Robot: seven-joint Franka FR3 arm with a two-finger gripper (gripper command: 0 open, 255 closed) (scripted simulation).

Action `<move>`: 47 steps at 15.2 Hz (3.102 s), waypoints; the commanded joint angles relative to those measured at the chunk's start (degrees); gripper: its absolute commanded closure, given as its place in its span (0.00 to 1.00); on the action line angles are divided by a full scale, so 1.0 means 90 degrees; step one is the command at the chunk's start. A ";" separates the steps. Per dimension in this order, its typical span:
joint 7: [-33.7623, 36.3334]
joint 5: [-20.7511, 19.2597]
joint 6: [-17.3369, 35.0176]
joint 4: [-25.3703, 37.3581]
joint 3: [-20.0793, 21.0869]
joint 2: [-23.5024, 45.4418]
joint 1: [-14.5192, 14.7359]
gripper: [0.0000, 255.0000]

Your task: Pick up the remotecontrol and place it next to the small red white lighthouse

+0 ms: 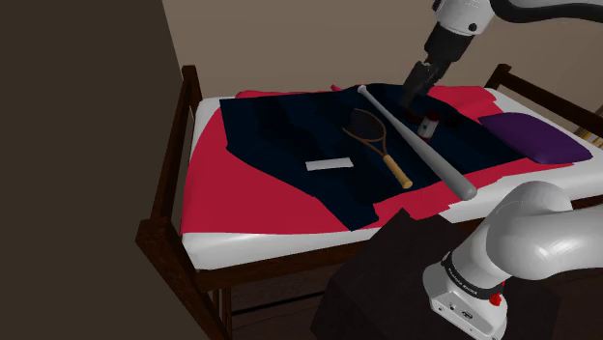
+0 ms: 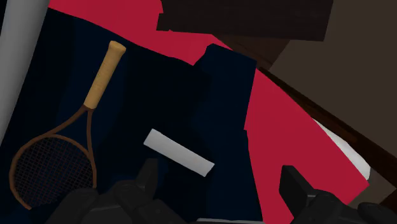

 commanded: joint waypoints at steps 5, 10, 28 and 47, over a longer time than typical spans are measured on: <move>-0.0744 -0.0167 0.0753 -0.0355 -0.0387 0.0487 0.0135 0.00; -0.1679 -0.0303 0.1702 -0.0588 -0.0861 0.1317 0.0321 0.00; -0.5585 0.0832 0.4439 0.0432 -0.1891 0.5709 0.0984 0.00; -0.7474 0.1830 0.5451 0.1940 -0.1151 0.8596 0.0470 0.00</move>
